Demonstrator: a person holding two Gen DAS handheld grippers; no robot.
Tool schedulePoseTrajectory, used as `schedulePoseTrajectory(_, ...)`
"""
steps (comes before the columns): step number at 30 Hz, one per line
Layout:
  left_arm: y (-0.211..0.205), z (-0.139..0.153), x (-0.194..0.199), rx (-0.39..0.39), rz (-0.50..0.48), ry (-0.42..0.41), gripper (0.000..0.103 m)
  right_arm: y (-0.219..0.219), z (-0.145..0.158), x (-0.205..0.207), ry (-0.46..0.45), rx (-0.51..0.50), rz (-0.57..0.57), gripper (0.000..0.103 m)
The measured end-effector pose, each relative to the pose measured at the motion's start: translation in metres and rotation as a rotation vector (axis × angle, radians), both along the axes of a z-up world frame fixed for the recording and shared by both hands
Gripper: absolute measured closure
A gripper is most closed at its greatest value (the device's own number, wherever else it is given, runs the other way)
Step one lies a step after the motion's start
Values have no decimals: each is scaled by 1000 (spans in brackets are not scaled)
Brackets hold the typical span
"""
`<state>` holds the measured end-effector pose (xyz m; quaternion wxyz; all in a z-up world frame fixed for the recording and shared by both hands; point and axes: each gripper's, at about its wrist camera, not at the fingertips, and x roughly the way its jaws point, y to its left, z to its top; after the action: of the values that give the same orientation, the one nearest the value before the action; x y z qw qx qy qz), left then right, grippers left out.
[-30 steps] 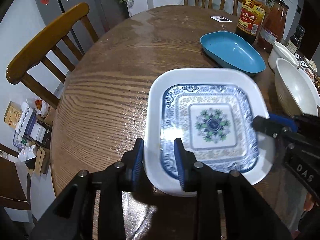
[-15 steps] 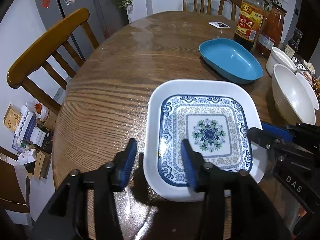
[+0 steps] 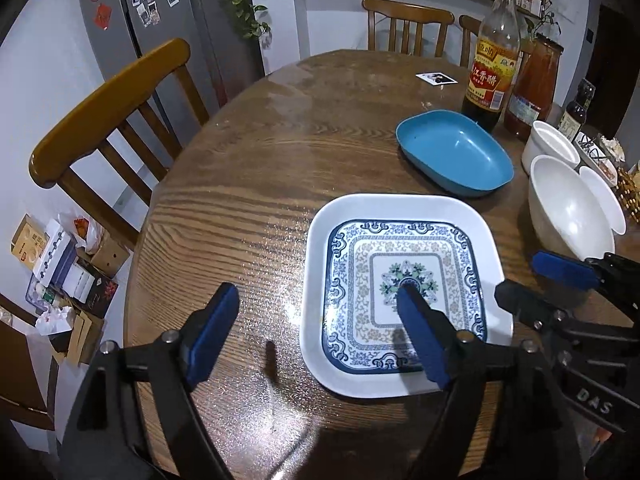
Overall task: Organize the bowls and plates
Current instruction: 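Open the left tool and pull it back from the stacked plates, then move the left tool to the rim of the shallow blue dish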
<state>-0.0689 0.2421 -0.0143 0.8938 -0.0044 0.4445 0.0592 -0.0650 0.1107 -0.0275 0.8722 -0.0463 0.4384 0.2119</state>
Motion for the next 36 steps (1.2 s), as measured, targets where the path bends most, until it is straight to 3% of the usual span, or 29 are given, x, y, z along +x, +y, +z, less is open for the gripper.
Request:
schedulePoseTrajectory(7, -6, 10, -3, -17, -20, -12, 17, -14, 22, -9, -28, 54, -9, 46)
schedulePoseTrajectory(9, -8, 13, -4, -17, -28, -18, 6, -20, 29, -10, -35, 71, -20, 46)
schedulePoseTrajectory(11, -11, 17, -5, -9, -30, -33, 3, -27, 34, -11, -40, 80, -35, 45)
schedulePoseTrajectory(13, -14, 21, -5, -4, -41, -42, 2, -34, 38, -12, -44, 91, -49, 44)
schedulePoseTrajectory(17, -20, 27, -5, 0, -62, -46, 1, -50, 46, -13, -51, 113, -85, 32)
schedulePoseTrajectory(30, -46, 36, 11, -77, -147, -29, 1, -110, 70, -15, -59, 114, -188, 32)
schedulePoseTrajectory(36, -40, 55, 37, -167, -120, -37, 1, -129, 96, 3, -99, 77, -197, 32)
